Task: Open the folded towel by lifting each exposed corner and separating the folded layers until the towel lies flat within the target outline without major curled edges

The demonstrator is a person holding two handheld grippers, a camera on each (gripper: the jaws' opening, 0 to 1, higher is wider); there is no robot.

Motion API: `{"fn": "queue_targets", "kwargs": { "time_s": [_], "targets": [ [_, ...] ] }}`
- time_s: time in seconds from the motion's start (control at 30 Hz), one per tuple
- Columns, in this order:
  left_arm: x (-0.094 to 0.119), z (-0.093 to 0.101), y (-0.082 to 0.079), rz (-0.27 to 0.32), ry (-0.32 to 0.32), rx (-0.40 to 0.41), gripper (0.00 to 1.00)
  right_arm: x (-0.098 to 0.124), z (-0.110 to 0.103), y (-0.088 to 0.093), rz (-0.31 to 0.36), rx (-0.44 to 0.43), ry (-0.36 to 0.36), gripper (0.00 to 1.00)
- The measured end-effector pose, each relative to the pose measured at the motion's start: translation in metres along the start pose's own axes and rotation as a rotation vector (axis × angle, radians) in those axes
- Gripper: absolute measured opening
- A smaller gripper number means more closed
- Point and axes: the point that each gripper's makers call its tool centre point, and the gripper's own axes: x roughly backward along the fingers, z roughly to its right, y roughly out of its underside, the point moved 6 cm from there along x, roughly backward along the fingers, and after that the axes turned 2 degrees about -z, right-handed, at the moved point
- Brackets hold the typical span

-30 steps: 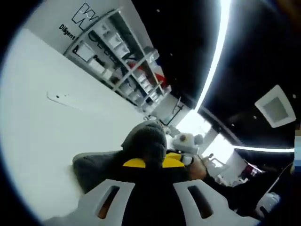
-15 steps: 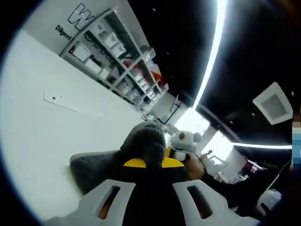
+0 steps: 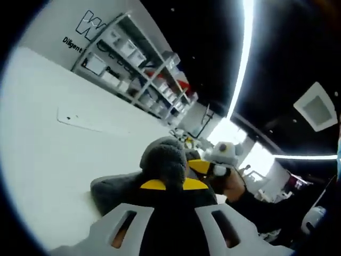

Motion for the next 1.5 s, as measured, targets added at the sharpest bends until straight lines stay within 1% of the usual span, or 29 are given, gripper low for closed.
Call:
{"fn": "queue_targets", "kwargs": {
  "time_s": [0.1, 0.17, 0.27, 0.3, 0.37, 0.5, 0.63, 0.73, 0.87, 0.93, 0.97, 1.0, 1.1, 1.23, 1.4, 1.5],
  "targets": [
    [0.001, 0.004, -0.003, 0.009, 0.005, -0.042, 0.03, 0.004, -0.004, -0.004, 0.006, 0.021, -0.012, 0.00],
    [0.004, 0.005, -0.008, 0.015, 0.013, -0.078, 0.03, 0.007, -0.007, -0.007, 0.011, 0.042, -0.023, 0.00],
    [0.008, 0.008, -0.012, 0.025, 0.023, -0.100, 0.03, 0.012, -0.013, -0.013, 0.024, 0.075, -0.037, 0.00],
    [0.009, 0.010, -0.012, 0.031, 0.029, -0.107, 0.03, 0.014, -0.019, -0.013, 0.031, 0.086, -0.043, 0.00],
    [0.010, 0.013, -0.012, 0.036, 0.033, -0.112, 0.03, 0.016, -0.022, -0.015, 0.038, 0.094, -0.051, 0.00],
    [0.009, 0.019, -0.005, 0.039, 0.032, -0.113, 0.03, 0.019, -0.029, -0.013, 0.043, 0.106, -0.063, 0.00],
    [0.014, 0.025, -0.002, 0.050, 0.050, -0.118, 0.03, 0.024, -0.034, -0.012, 0.049, 0.111, -0.080, 0.00],
    [0.017, 0.037, 0.000, 0.050, 0.069, -0.165, 0.03, 0.026, -0.038, -0.011, 0.049, 0.114, -0.090, 0.00],
    [0.023, 0.045, 0.002, 0.058, 0.094, -0.193, 0.03, 0.033, -0.052, -0.011, 0.066, 0.131, -0.128, 0.00],
    [0.024, 0.048, 0.008, 0.048, 0.075, -0.205, 0.03, 0.036, -0.060, -0.009, 0.067, 0.150, -0.143, 0.00],
    [0.025, 0.047, 0.009, 0.048, 0.073, -0.206, 0.03, 0.038, -0.063, -0.009, 0.066, 0.160, -0.146, 0.00],
    [0.026, 0.047, 0.008, 0.048, 0.077, -0.207, 0.03, 0.039, -0.063, -0.008, 0.065, 0.163, -0.147, 0.00],
    [0.027, 0.054, 0.009, 0.048, 0.089, -0.223, 0.03, 0.041, -0.066, -0.008, 0.068, 0.162, -0.156, 0.00],
    [0.032, 0.050, 0.004, 0.051, 0.107, -0.242, 0.03, 0.045, -0.067, -0.008, 0.074, 0.166, -0.163, 0.00],
    [0.034, 0.052, 0.007, 0.047, 0.103, -0.244, 0.03, 0.046, -0.068, -0.007, 0.073, 0.169, -0.171, 0.00],
    [0.034, 0.059, 0.009, 0.048, 0.117, -0.255, 0.03, 0.048, -0.067, -0.008, 0.076, 0.167, -0.175, 0.00]
  ]
}}
